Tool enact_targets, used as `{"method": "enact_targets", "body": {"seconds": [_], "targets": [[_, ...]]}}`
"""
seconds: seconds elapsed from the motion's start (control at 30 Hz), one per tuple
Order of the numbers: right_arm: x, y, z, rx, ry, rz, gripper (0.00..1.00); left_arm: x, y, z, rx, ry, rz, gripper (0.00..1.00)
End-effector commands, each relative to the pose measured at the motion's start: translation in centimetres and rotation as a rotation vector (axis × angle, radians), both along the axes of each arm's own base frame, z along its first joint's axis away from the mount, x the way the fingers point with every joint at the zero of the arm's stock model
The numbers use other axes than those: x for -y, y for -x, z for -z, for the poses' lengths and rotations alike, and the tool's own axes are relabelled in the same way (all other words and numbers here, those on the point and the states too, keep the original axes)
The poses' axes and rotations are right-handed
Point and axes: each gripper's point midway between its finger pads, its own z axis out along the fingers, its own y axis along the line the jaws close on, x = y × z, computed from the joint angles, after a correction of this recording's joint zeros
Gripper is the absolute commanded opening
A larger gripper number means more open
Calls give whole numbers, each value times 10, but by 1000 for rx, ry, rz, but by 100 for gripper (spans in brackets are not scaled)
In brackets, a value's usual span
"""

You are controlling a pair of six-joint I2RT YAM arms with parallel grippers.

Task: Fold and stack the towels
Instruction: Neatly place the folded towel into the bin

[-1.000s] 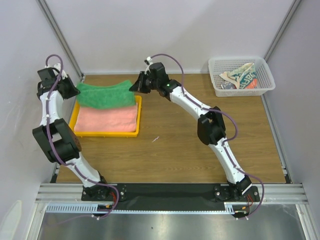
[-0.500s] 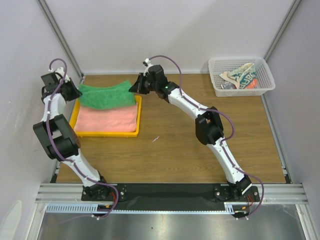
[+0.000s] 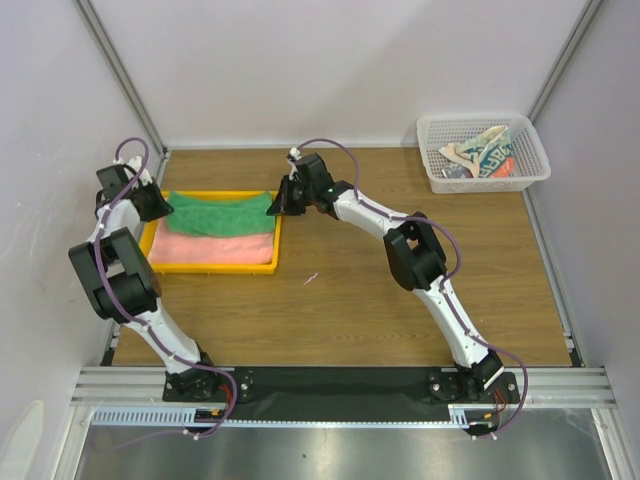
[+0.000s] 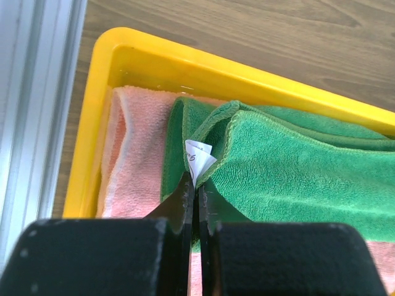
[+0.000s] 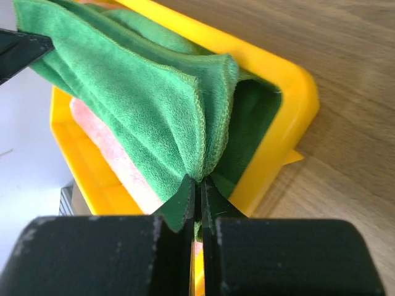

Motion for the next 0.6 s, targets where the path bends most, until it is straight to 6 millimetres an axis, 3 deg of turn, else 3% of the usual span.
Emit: {"method": "enact_targets", "body": {"seconds": [0.0,0.13,0.57], "targets": [[0,3,-42,43,-45,-14,0,-22,-2,-40,96,-138,-21,0],[1,7,-36,36,-34,-6,0,-23,3,-29,84,-140,-39,0],[2,-23,-33,114,20,79,0,-25,-22,-2,41,-91,-37,0]]}}
